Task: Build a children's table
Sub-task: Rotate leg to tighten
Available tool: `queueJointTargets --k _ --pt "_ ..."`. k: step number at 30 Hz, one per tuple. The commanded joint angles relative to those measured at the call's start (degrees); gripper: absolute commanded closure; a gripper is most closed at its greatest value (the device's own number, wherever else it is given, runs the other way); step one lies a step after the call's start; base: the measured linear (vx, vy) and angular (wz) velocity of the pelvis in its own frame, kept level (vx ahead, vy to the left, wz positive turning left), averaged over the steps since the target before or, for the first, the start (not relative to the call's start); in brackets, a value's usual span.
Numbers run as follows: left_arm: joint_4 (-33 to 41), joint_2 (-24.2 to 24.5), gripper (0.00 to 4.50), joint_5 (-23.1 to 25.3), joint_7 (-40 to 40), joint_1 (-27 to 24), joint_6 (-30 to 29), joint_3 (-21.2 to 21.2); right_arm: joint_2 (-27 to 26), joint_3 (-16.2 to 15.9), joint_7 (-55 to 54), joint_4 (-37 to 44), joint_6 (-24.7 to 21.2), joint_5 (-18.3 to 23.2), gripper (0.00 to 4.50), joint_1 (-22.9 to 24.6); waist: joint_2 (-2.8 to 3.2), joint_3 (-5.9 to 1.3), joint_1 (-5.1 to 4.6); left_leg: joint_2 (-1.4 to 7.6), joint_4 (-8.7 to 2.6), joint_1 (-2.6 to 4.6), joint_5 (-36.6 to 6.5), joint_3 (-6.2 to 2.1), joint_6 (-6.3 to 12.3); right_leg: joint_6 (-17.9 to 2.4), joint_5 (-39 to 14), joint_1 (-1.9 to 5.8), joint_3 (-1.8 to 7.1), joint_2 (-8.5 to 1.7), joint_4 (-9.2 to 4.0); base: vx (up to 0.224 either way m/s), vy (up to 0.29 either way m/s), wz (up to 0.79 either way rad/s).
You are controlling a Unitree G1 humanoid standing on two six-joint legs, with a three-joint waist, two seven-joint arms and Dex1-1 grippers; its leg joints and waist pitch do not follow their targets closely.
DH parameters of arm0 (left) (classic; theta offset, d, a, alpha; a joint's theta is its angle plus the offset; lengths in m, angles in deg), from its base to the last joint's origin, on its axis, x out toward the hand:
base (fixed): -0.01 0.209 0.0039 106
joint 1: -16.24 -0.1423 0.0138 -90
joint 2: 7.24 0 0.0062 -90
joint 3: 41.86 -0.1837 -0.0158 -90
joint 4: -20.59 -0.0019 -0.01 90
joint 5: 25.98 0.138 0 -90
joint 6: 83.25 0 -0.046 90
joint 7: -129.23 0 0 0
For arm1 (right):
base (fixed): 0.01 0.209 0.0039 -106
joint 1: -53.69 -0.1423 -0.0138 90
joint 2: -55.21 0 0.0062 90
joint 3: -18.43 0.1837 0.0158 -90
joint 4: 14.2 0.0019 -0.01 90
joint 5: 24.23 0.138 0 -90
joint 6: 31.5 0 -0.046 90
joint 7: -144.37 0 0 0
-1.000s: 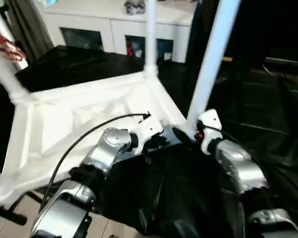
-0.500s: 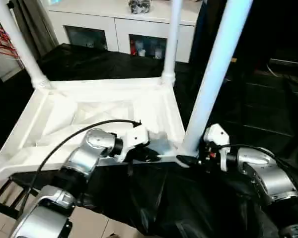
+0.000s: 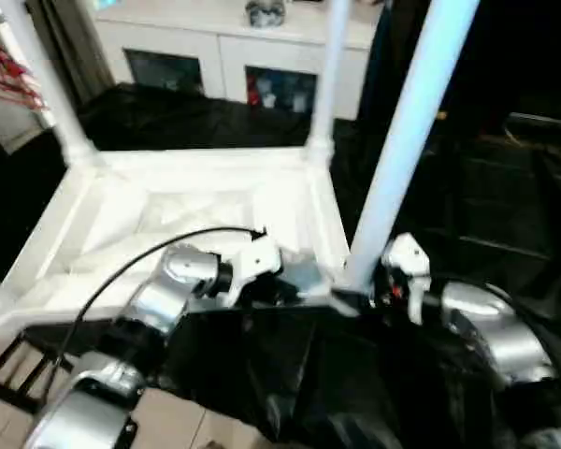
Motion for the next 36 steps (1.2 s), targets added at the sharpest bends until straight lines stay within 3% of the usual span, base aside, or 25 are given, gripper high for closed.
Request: queueJointTargets --k 1,3,6,7,10,11,13,14,16,18,19,21,27,31,36 --pt "-1.12 -3.69 4.50 0.53 6.31 2.23 -1.54 0.48 -4.23 0.19 -9.81 -5.01 -1.46 -1.90 1.78 -1.51 -0.93 -3.04 -0.14 3.09 -4.26 0.37 -12.14 -1.31 2.27 -10.41 -20.88 2.56 2.69 -4.47 -4.92 0.000 0.000 0.00" --pt "-2.98 -5.94 4.50 1.74 11.73 3.55 -2.68 0.77 -7.59 2.45 -17.73 -7.70 -1.49 -2.12 1.78 -2.90 -0.84 -3.06 -0.44 3.02 -4.34 0.76 -13.35 -1.42 1.29 -10.23 -22.03 2.32 2.65 -4.48 -5.20 0.000 0.000 0.00" --pt "-6.22 -9.11 4.50 2.43 19.18 5.76 -4.06 1.90 -11.71 4.43 -25.12 -10.81 -1.04 -2.11 1.78 -4.90 -0.44 -3.16 -0.72 2.87 -4.23 0.75 -13.48 -1.35 1.20 -10.53 -19.93 2.32 2.74 -4.35 -5.15 0.000 0.000 0.00" --pt "-7.16 -10.02 4.50 2.38 21.09 6.38 -4.52 2.46 -12.92 5.00 -27.10 -11.83 -1.06 -2.06 1.78 -5.64 -0.59 -3.29 -0.72 2.85 -4.24 0.64 -13.00 -1.35 1.39 -10.68 -18.74 2.52 2.71 -4.34 -5.13 0.000 0.000 0.00" --pt "-7.92 -11.22 4.50 2.36 22.26 6.97 -4.38 2.78 -15.11 5.51 -29.34 -13.70 -0.73 -1.94 1.78 -7.19 -0.58 -3.41 -0.63 2.80 -4.17 0.44 -11.78 -1.32 2.14 -11.14 -16.37 2.79 2.70 -4.39 -4.89 0.000 0.000 0.00" --pt "-7.88 -11.38 4.50 2.39 22.40 7.00 -4.15 2.78 -15.47 5.32 -29.45 -13.92 -0.30 -2.10 1.78 -7.43 -0.17 -3.43 -0.61 2.89 -4.10 0.49 -11.22 -1.26 2.45 -11.51 -14.48 2.59 2.75 -4.32 -4.85 0.000 0.000 0.00" --pt "-7.76 -11.78 4.50 2.59 22.18 7.01 -3.38 2.68 -16.50 4.89 -29.45 -14.61 1.59 -2.85 1.78 -8.18 -0.44 -3.58 -0.57 2.89 -4.01 0.31 -10.22 -1.25 3.11 -12.33 -11.79 2.90 2.68 -4.39 -4.46 0.000 0.000 0.00" --pt "-7.65 -11.78 4.50 2.67 21.70 6.91 -3.09 2.44 -16.80 4.86 -29.06 -14.67 2.08 -2.69 1.43 -8.35 -0.51 -3.59 -0.56 2.89 -3.97 0.34 -10.06 -1.23 3.32 -12.52 -11.35 2.93 2.71 -4.38 -4.38 0.000 0.000 0.00" --pt "-7.09 -11.04 4.50 2.68 19.43 6.32 -2.73 1.61 -16.34 4.97 -26.47 -13.96 2.17 -1.80 1.08 -8.16 -0.42 -3.53 -0.52 2.91 -3.98 0.30 -9.98 -1.22 3.99 -12.85 -11.28 3.03 2.67 -4.40 -4.35 0.000 0.000 0.00" --pt "-7.27 -10.72 4.50 2.58 19.06 6.25 -2.33 1.55 -15.65 4.78 -25.42 -13.66 2.19 -1.97 1.01 -8.07 -0.53 -3.46 -0.54 2.99 -4.02 0.39 -10.59 -1.20 4.21 -12.73 -12.59 2.98 2.70 -4.47 -4.46 0.000 0.000 0.00" --pt "-6.91 -9.77 4.50 2.36 16.94 5.92 -1.27 1.11 -13.87 3.78 -23.26 -12.75 2.48 -2.64 0.89 -7.90 -0.98 -3.45 -0.65 2.99 -3.99 0.33 -10.48 -1.17 4.31 -12.53 -13.22 2.97 2.72 -4.44 -4.45 0.000 0.000 0.00" --pt "-6.36 -8.97 4.50 2.02 15.22 5.51 -0.57 0.89 -12.63 3.18 -21.05 -11.87 2.64 -2.85 0.75 -7.67 -0.85 -3.40 -0.71 2.98 -4.00 0.20 -10.15 -1.19 4.50 -12.25 -13.67 3.02 2.71 -4.47 -4.50 0.000 0.000 0.00" --pt "-3.54 -4.74 4.50 0.92 6.81 3.03 2.66 -0.45 -5.76 0.53 -8.52 -4.48 2.13 -1.20 0.75 -4.69 -0.83 -3.53 -0.62 3.19 -3.79 0.20 -8.78 -1.14 6.23 -12.66 -10.71 3.14 2.77 -4.38 -4.14 0.000 0.000 0.00" --pt "-1.14 -2.27 4.50 -0.27 1.57 1.83 3.06 -1.11 -1.33 -1.20 -0.61 -1.05 1.82 -0.23 0.75 -2.31 -0.76 -3.44 -0.61 3.40 -3.87 0.34 -9.63 -1.05 6.17 -13.82 -10.53 2.89 2.82 -4.36 -4.07 0.000 0.000 0.00" --pt "1.31 0.49 4.50 -1.29 -4.63 0.86 3.06 -1.85 3.46 -3.94 8.72 2.75 0.62 0.73 0.75 0.07 -0.77 -3.32 -0.13 3.47 -3.91 0.29 -10.41 -1.01 5.84 -13.40 -12.11 3.02 2.84 -4.39 -4.16 0.000 0.000 0.00"
